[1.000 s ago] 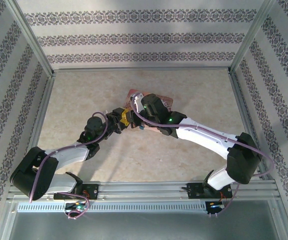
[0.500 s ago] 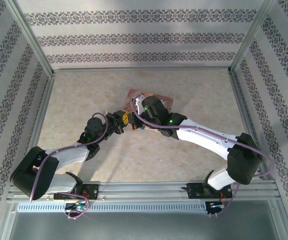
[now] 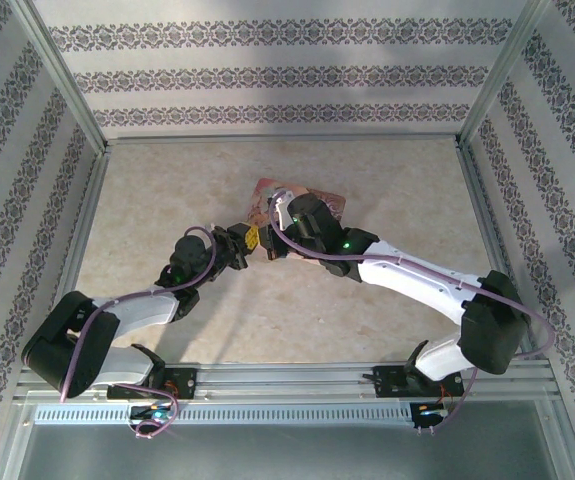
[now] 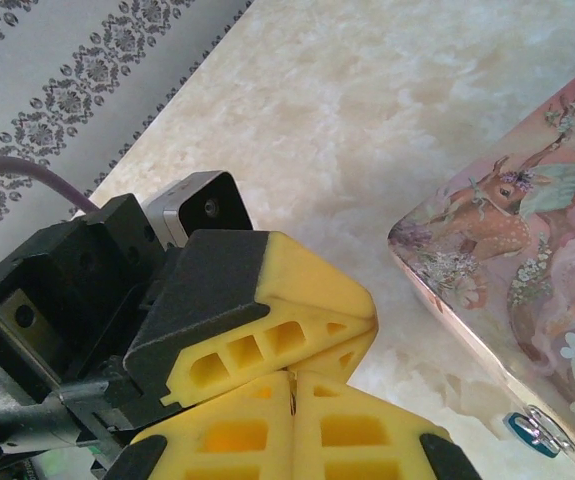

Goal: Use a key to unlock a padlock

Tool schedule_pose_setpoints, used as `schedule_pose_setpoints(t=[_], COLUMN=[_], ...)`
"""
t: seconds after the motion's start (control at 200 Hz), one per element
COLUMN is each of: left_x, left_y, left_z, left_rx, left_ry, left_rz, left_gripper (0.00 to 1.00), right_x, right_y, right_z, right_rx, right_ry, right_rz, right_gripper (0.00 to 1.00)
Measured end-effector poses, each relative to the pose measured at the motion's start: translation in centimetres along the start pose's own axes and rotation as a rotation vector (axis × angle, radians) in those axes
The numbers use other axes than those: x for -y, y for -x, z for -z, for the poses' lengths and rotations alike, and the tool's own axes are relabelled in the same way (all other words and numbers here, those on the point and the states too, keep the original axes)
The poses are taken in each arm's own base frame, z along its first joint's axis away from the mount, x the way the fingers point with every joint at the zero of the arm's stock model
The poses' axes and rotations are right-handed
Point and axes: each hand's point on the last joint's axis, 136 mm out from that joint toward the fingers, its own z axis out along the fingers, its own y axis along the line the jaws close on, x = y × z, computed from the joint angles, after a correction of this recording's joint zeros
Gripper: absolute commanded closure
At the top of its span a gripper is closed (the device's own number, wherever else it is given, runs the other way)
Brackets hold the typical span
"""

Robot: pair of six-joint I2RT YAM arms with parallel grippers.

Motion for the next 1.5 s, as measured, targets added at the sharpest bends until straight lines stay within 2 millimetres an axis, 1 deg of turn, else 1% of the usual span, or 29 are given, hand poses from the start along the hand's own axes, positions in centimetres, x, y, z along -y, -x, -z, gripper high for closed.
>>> schedule_pose_setpoints(t=[0.125, 0.21, 0.275, 0.355, 0.47, 0.565, 0.64, 0.75, 0.795, 0.86, 0.935, 1.035, 1.134, 1.219, 1.344, 1.499], left_x=[0.2, 0.2, 0.3, 0.5, 1.2, 3.1, 5.8, 10.7, 12.1, 13.3, 13.5, 12.8, 12.2, 11.8, 11.3, 11.0], left_y=[-0.1, -0.1, -0.2, -0.3, -0.6, -1.6, -2.9, -5.6, -6.5, -7.4, -7.9, -8.3, -9.0, -9.5, -10.2, -10.7], left_z=[0.0, -0.1, -0.1, -0.2, -0.4, -0.2, 0.2, 2.0, 2.9, 3.9, 4.3, 3.9, 3.3, 2.9, 2.4, 2.4], left_rx=[-0.004, -0.008, -0.011, -0.015, -0.012, -0.007, -0.001, 0.010, 0.011, 0.016, 0.009, -0.037, -0.097, -0.148, -0.210, -0.246], left_ry=[-0.011, -0.016, -0.022, -0.026, -0.024, -0.019, -0.030, -0.091, -0.121, -0.144, -0.136, -0.104, -0.096, -0.096, -0.101, -0.106], left_rz=[-0.004, -0.008, -0.021, -0.066, -0.177, -0.334, -0.492, -0.753, -0.847, -0.966, -1.075, -1.186, -1.255, -1.287, -1.305, -1.308], left_gripper=[1.00, 1.00, 1.00, 1.00, 1.00, 1.00, 1.00, 1.00, 1.00, 1.00, 1.00, 1.00, 1.00, 1.00, 1.00, 1.00], right_x=[0.1, 0.1, 0.1, 0.5, 1.0, 1.6, 1.9, 2.0, 2.0, 1.6, 1.0, -0.6, -2.3, -3.4, -4.8, -5.4], right_y=[-0.1, -0.1, 0.0, -0.2, -0.1, 0.6, 1.5, 2.3, 2.6, 3.0, 3.3, 3.8, 4.4, 4.6, 4.1, 3.4], right_z=[0.0, 0.1, 0.2, 0.5, 1.8, 3.5, 5.1, 7.4, 8.2, 9.2, 10.1, 11.2, 12.0, 12.3, 11.7, 10.1], right_rx=[-0.002, 0.000, 0.003, 0.003, 0.021, 0.057, 0.093, 0.138, 0.151, 0.169, 0.185, 0.198, 0.207, 0.205, 0.171, 0.120], right_ry=[-0.002, -0.001, -0.002, -0.006, -0.007, 0.004, 0.023, 0.070, 0.094, 0.141, 0.204, 0.300, 0.394, 0.449, 0.510, 0.539], right_rz=[-0.001, -0.001, -0.005, -0.023, -0.040, -0.066, -0.080, -0.103, -0.116, -0.125, -0.134, -0.140, -0.135, -0.134, -0.135, -0.154], right_gripper=[1.00, 1.00, 0.92, 0.84, 0.74, 0.66, 0.59, 0.50, 0.47, 0.44, 0.40, 0.38, 0.38, 0.38, 0.39, 0.42])
